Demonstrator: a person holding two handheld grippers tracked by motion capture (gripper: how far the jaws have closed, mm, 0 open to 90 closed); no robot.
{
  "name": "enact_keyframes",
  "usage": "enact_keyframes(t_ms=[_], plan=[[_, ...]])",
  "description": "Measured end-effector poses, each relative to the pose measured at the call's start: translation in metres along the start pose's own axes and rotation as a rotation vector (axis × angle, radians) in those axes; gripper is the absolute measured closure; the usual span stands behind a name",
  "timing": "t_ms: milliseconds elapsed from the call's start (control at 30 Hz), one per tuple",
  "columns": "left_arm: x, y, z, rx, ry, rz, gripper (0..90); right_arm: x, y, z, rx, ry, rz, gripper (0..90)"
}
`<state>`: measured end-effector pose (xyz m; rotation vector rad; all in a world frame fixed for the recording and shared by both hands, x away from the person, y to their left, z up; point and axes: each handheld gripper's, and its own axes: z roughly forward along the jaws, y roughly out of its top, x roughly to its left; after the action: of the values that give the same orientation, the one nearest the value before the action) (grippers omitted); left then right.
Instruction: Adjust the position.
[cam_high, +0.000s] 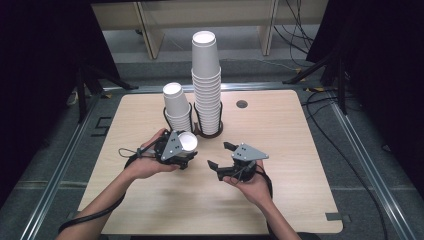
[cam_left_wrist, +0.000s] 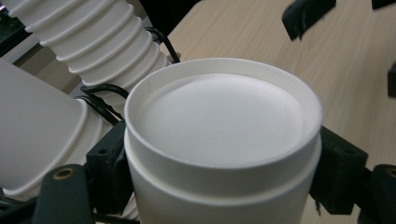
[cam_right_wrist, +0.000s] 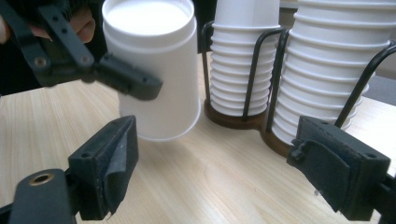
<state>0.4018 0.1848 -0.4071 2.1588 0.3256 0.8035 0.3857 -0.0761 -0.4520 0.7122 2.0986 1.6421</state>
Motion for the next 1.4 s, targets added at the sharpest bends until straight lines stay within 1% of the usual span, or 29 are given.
enact_keyframes(t_ms=[33,67,100,167,200,233,267,367,400,433,467,500,533,600,633,667,700,733,833,867,933,967,1067,1100,1133,1200,1333,1367,1400], plan=[[0.000,0.001,0.000,0.006,-0.013,0.015,22.2,0.000,0.001,0.000,-0.011,-0.001,0.001,15.4],[0.001,0.001,-0.002,0.029,-0.030,0.046,22.2,0.001,0.002,-0.001,0.006,0.011,0.030,15.4],[0.001,0.002,-0.002,0.040,-0.046,0.065,22.2,0.000,0.003,-0.002,0.003,0.004,0.019,15.5],[0.002,0.003,-0.002,0.070,-0.067,0.111,22.1,0.001,0.005,-0.003,-0.008,0.001,0.041,15.5],[0.001,0.003,-0.002,0.088,-0.074,0.129,22.1,-0.001,0.007,-0.004,-0.017,-0.004,0.017,15.6],[0.001,0.003,-0.002,0.105,-0.082,0.146,22.1,-0.001,0.009,-0.003,-0.034,0.021,0.040,15.6],[0.000,0.003,-0.001,0.121,-0.090,0.161,22.1,0.001,0.015,-0.004,-0.035,0.026,0.067,15.8],[-0.003,0.004,0.003,0.151,-0.104,0.190,22.1,0.002,0.022,-0.003,-0.047,0.051,0.072,16.0],[-0.004,0.004,0.004,0.153,-0.102,0.195,22.1,0.002,0.026,-0.002,-0.060,0.059,0.057,16.5],[-0.004,0.005,0.005,0.161,-0.105,0.199,22.1,0.004,0.030,0.000,-0.053,0.072,0.079,16.9],[-0.005,0.005,0.006,0.156,-0.104,0.200,22.2,0.005,0.036,0.005,-0.070,0.080,0.044,17.3],[-0.005,0.006,0.006,0.168,-0.112,0.205,22.2,0.005,0.036,0.005,-0.070,0.080,0.044,17.3],[-0.006,0.007,0.007,0.161,-0.112,0.203,22.1,0.008,0.041,0.010,-0.038,0.085,0.034,17.7],[-0.007,0.008,0.007,0.167,-0.116,0.209,22.1,0.008,0.042,0.014,-0.041,0.087,0.016,17.7],[-0.007,0.008,0.008,0.170,-0.119,0.210,22.1,0.010,0.042,0.017,-0.021,0.102,0.027,17.8],[-0.007,0.009,0.008,0.169,-0.122,0.211,22.1,0.009,0.042,0.019,-0.012,0.091,0.009,17.9],[-0.007,0.009,0.008,0.171,-0.122,0.213,22.1,0.011,0.041,0.022,-0.010,0.101,0.029,17.9],[-0.008,0.009,0.008,0.169,-0.122,0.212,22.1,0.011,0.041,0.024,0.004,0.103,0.010,17.9],[-0.008,0.010,0.008,0.173,-0.127,0.213,22.1,0.013,0.039,0.030,0.017,0.127,0.032,17.9],[-0.008,0.010,0.009,0.170,-0.125,0.210,22.1,0.013,0.039,0.032,0.006,0.121,0.027,17.9],[-0.008,0.010,0.009,0.165,-0.123,0.208,22.1,0.015,0.039,0.034,0.030,0.121,0.034,17.8],[-0.008,0.010,0.010,0.161,-0.122,0.209,22.1,0.015,0.039,0.035,0.029,0.125,0.018,17.9],[-0.008,0.011,0.010,0.169,-0.126,0.211,22.1,0.017,0.040,0.039,0.027,0.146,0.036,17.9],[-0.009,0.011,0.010,0.168,-0.127,0.211,22.1,0.017,0.041,0.040,0.023,0.138,0.024,18.0],[-0.009,0.012,0.010,0.168,-0.127,0.211,22.1,0.019,0.041,0.041,0.030,0.129,0.043,18.1],[-0.009,0.012,0.011,0.167,-0.127,0.213,22.1,0.017,0.040,0.044,0.040,0.138,0.018,18.3],[-0.010,0.012,0.011,0.161,-0.126,0.214,22.0,0.018,0.039,0.045,0.042,0.138,0.019,19.2],[-0.010,0.012,0.011,0.162,-0.128,0.214,22.1,0.020,0.038,0.046,0.049,0.153,0.042,19.5],[-0.010,0.012,0.011,0.163,-0.129,0.215,22.1,0.020,0.038,0.045,0.063,0.145,0.041,19.8]])
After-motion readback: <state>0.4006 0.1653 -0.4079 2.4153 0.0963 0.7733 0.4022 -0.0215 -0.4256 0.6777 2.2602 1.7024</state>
